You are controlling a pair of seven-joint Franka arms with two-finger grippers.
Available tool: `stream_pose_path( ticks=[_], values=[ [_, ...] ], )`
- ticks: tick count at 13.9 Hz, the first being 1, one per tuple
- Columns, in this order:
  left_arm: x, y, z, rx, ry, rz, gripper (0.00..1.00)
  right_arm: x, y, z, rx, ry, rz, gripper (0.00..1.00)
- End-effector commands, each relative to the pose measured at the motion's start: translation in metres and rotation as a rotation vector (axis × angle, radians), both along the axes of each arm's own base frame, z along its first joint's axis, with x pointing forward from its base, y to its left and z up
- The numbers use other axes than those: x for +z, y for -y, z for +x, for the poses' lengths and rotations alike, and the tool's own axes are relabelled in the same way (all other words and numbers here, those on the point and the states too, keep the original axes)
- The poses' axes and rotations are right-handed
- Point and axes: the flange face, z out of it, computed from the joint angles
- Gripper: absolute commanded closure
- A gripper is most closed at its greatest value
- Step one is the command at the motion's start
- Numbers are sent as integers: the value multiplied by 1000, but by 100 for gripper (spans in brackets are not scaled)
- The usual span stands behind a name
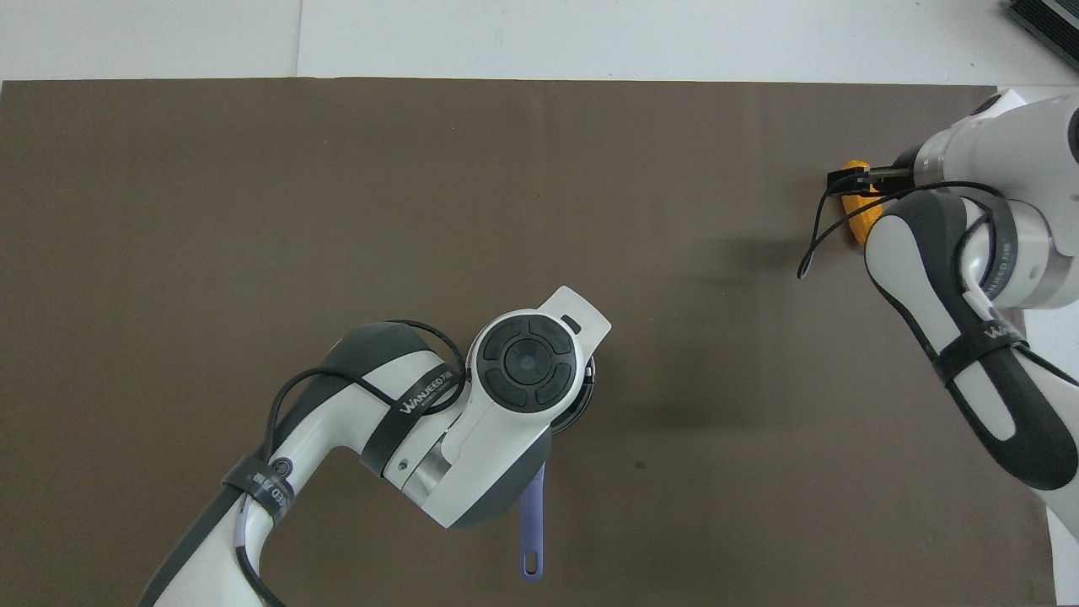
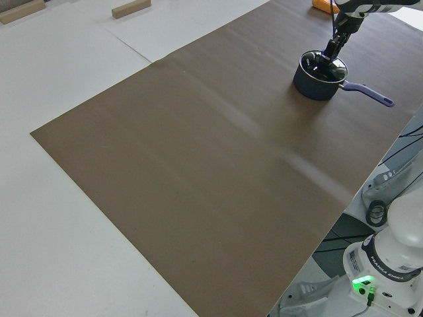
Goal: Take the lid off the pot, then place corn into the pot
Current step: 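Grasp the lid knob with the left gripper while the right gripper reaches the corn, then lift the lid off with the left gripper while the right gripper grasps the corn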
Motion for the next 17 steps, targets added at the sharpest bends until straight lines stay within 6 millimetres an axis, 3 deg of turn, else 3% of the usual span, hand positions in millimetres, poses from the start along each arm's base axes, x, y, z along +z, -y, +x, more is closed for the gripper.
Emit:
stream_pose_path(
  ticks=[1,4,7,9,11,14,15,16,17],
  values=[
    [25,-4,5,-19,2,59,92,-43,28,15,52,47,-22,0],
    [41,-7,16,-9,2,71,100,-81,43,19,63,53,-36,0],
    [75,-31,35,-22,7,65,100,-86,39,19,81,53,-45,0],
    [107,-70,60,0,7,46,100,-101,43,17,89,33,-46,0],
    [126,-108,78,26,16,22,100,-102,44,17,89,31,-46,0],
    [146,-182,106,27,13,-19,100,-98,47,20,96,43,-56,0],
    [149,-212,116,42,-3,-39,100,-97,47,22,100,61,-61,4],
    [148,-237,124,46,-14,-40,100,-98,48,24,100,76,-65,16],
    [146,-255,129,42,-15,-41,100,-97,47,25,109,89,-70,18]
  ],
)
